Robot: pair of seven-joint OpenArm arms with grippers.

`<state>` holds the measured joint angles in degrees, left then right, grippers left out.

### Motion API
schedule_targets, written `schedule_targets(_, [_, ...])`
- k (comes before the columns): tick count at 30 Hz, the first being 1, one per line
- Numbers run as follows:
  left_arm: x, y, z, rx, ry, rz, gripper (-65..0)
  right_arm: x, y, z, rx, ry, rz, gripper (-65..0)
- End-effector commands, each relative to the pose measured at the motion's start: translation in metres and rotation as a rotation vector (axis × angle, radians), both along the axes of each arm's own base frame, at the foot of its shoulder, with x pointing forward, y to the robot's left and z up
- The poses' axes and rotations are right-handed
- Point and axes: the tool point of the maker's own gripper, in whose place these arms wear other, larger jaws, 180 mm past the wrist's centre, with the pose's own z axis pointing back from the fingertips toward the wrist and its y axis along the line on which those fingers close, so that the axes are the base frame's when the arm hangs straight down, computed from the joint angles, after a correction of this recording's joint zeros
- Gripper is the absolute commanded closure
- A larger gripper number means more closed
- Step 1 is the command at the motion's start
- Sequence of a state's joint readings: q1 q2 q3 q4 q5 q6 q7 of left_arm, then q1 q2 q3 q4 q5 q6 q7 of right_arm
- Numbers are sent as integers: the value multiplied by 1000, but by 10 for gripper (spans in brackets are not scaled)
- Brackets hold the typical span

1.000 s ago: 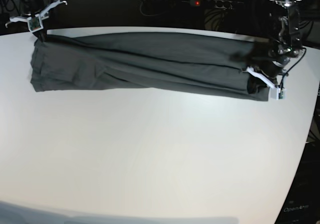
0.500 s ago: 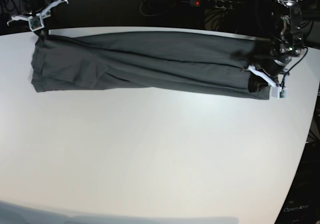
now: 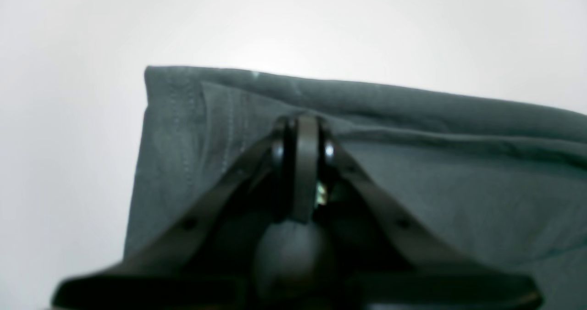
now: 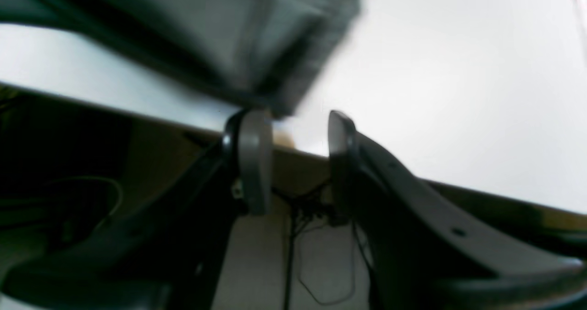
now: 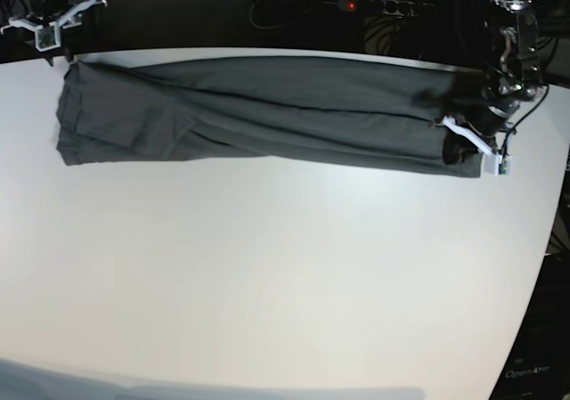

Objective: Fold the T-shirt properly
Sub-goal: 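Open the right gripper and lift it off the strip end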

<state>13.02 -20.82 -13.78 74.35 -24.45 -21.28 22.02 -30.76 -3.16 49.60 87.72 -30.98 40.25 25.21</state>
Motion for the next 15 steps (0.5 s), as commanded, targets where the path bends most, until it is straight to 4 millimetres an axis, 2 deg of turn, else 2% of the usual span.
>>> schedule_targets(1, [-50,18,-39,112,261,-7,-33,4,-14,16,-34,-56,-18,-209])
schedule_targets(6, [-50,18,-39,112,261,-7,-33,9,-28,28,-69,-92,-51,-197])
schedule_targets(8, [-50,18,-39,112,261,-7,-33,12,-28,32,-78,-103,-43,-138])
schedule_targets(10, [-50,18,-39,112,261,-7,-33,17,-30,41,-103,-112,-29,-29])
schedule_targets(11, [-50,18,-39,112,261,-7,-33,19,-28,44,-110,-119,-21,0])
schedule_targets(15, [-50,18,-39,112,261,-7,-33,33,-13,52,-105,-161,4,-6])
